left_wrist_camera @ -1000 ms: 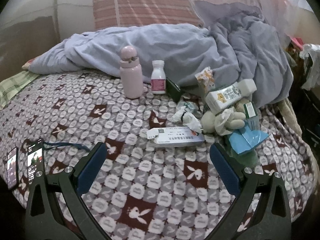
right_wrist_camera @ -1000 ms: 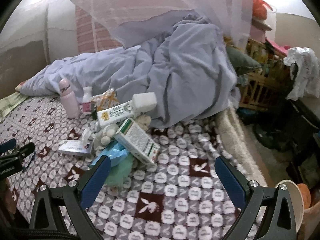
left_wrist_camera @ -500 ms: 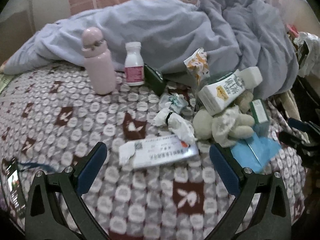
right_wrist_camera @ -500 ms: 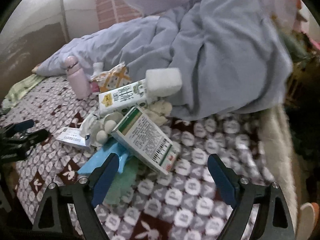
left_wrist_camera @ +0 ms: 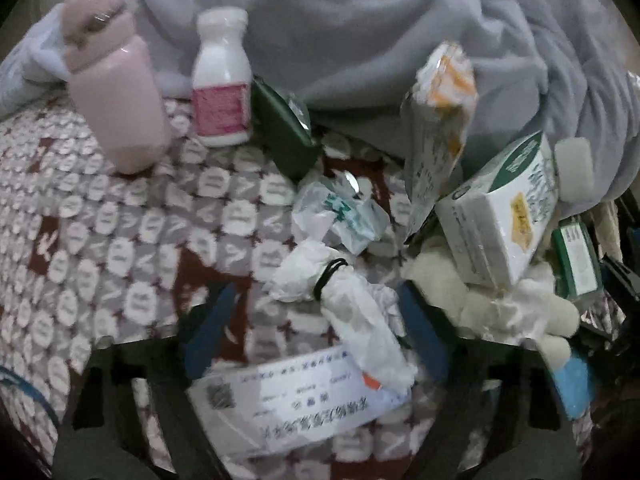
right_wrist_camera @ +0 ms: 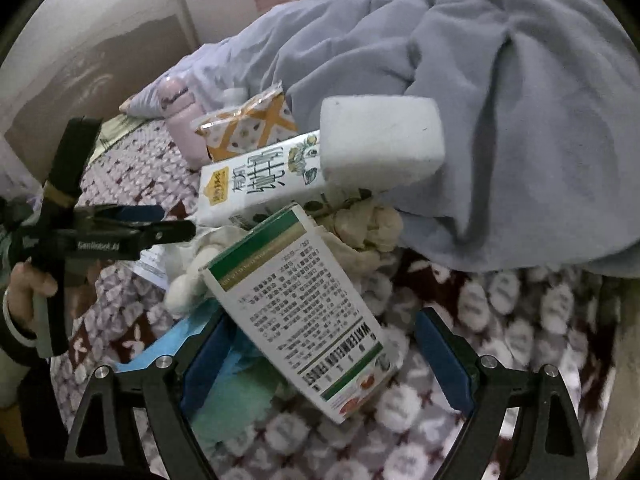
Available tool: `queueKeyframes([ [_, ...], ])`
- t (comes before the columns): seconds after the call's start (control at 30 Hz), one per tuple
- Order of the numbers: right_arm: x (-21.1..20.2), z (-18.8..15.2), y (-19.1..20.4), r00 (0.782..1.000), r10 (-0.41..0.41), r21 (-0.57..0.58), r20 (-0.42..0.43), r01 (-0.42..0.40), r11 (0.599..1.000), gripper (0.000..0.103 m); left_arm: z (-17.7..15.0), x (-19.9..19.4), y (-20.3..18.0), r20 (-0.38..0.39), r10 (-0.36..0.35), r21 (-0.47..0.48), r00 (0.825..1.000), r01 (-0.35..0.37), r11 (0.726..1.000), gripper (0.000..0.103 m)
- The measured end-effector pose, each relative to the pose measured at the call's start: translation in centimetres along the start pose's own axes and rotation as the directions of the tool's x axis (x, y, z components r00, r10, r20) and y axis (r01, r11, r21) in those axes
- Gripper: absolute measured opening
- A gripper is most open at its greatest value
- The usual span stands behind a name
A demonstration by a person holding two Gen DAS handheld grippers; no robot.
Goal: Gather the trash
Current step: 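Grasp the white medicine box with the right tool while the left tool grasps the crumpled tissue, then carry the box and tissue to the cream bucket and release both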
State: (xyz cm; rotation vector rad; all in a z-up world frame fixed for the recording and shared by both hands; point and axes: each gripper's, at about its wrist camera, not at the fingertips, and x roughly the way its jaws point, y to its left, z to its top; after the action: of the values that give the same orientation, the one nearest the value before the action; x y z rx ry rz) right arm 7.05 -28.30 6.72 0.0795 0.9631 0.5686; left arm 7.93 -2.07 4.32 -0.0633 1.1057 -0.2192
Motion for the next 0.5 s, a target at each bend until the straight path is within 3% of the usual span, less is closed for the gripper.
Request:
queueKeyframes([
  [0.03, 0.0, 0.0, -0.2, 1.0, 0.025, 0.025, 0.009, -0.025, 0.999, 0.071, 0.1, 0.5, 0.0, -0.016, -0.009, -0.001, 1.0, 0.009, 1.0, 0.055],
  [0.1, -0.2, -0.2, -0.4, 0.999, 0.043, 0.063, 0.022, -0.044, 0.997, 0.07, 0.1, 1.3, 0.1, -0.055, -0.04, -0.018, 0.998, 0.039, 0.999, 0.035],
  [0.2, -1.0, -0.7, 0.4, 0.999, 0.035, 0.057, 0.037, -0.037, 0.998, 0.064, -0.2, 0.9, 0.8, -0.043, -0.064, -0.053, 0.997, 0.062, 0.997, 0.021],
  [0.27, -2.8, -1.0, 1.2, 0.997, -0.017, 0.032, 0.08, 0.015, 0.999, 0.061, -0.6, -0.5, 1.4, -0.017, -0.08, -0.075, 0.997, 0.078, 0.994, 0.019],
  [0.5, -8.8, -2.8, 2.4, 0.984, -0.049, 0.066, 0.171, 0.039, 0.997, 0.061, -2.2, -7.3, 1.0, 0.094, -0.097, -0.068, 0.991, 0.104, 0.992, 0.017],
])
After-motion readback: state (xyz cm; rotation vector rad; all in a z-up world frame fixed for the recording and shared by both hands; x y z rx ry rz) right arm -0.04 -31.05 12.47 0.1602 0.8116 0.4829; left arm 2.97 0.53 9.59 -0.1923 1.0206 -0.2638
